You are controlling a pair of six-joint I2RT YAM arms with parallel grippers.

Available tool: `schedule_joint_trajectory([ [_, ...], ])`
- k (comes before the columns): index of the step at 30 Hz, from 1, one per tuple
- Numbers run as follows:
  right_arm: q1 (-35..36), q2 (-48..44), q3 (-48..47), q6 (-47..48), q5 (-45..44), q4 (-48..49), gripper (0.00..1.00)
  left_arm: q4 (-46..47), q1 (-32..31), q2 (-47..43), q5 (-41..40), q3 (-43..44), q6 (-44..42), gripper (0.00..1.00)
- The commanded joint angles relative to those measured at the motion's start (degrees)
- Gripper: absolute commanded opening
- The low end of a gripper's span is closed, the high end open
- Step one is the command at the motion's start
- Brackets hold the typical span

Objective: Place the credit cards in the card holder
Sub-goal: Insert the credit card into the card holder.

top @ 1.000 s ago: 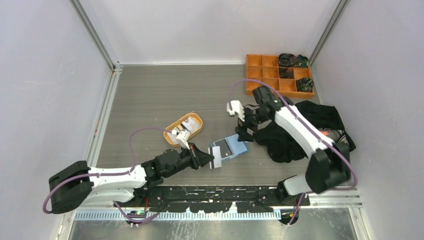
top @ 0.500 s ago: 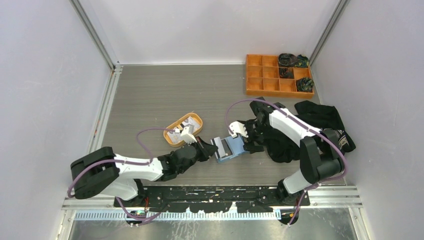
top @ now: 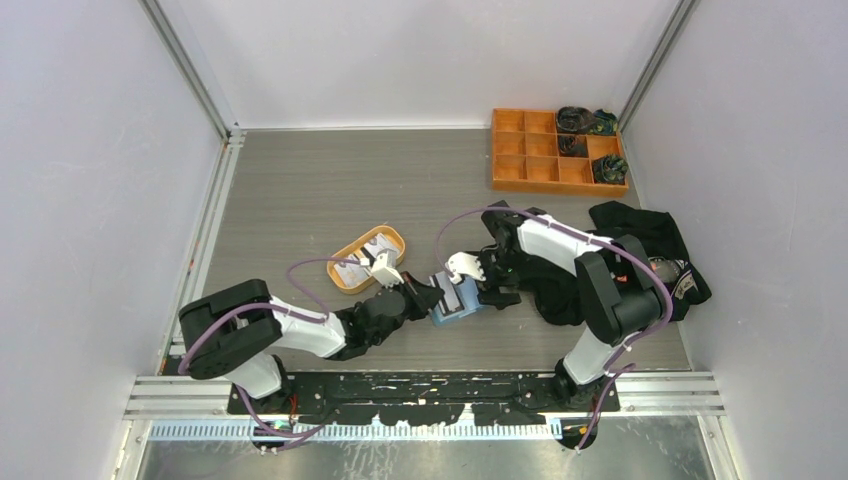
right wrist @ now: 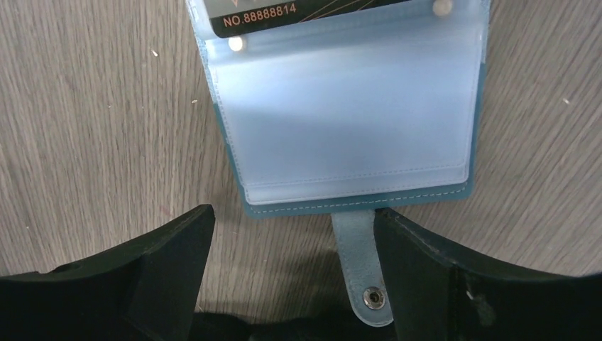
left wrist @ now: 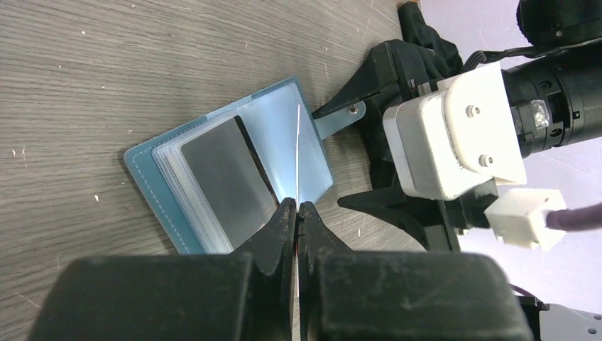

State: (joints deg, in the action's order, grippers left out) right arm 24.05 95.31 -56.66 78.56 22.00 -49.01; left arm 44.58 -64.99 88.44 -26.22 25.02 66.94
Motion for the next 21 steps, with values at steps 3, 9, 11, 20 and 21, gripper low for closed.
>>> schedule_joint_trajectory([
  [3,2.34,0.94,-1.41,-2.82,-0.64,-0.22,0.83,7.92,-0.13,1.76,-3.61,0.91,0.36,0.0],
  [9,4.14,0.04,-1.63,-5.72,0.86,-1.36,0.76,10.87,-0.08,2.23,-4.12,-1.06,0.89,0.0],
  [11,4.73,-0.3,-2.33,-8.37,1.06,-1.09,0.73,11.29,-0.13,2.11,-3.96,-1.64,1.14,0.0],
  [20,4.99,-3.35,-2.95,-11.17,3.93,-0.91,0.69,18.66,-0.06,4.32,-0.97,-4.76,-0.71,0.0],
  [21,5.03,-3.5,-2.85,-11.31,3.79,-0.7,0.69,19.57,-0.12,4.52,-0.8,-5.18,-0.86,0.0],
])
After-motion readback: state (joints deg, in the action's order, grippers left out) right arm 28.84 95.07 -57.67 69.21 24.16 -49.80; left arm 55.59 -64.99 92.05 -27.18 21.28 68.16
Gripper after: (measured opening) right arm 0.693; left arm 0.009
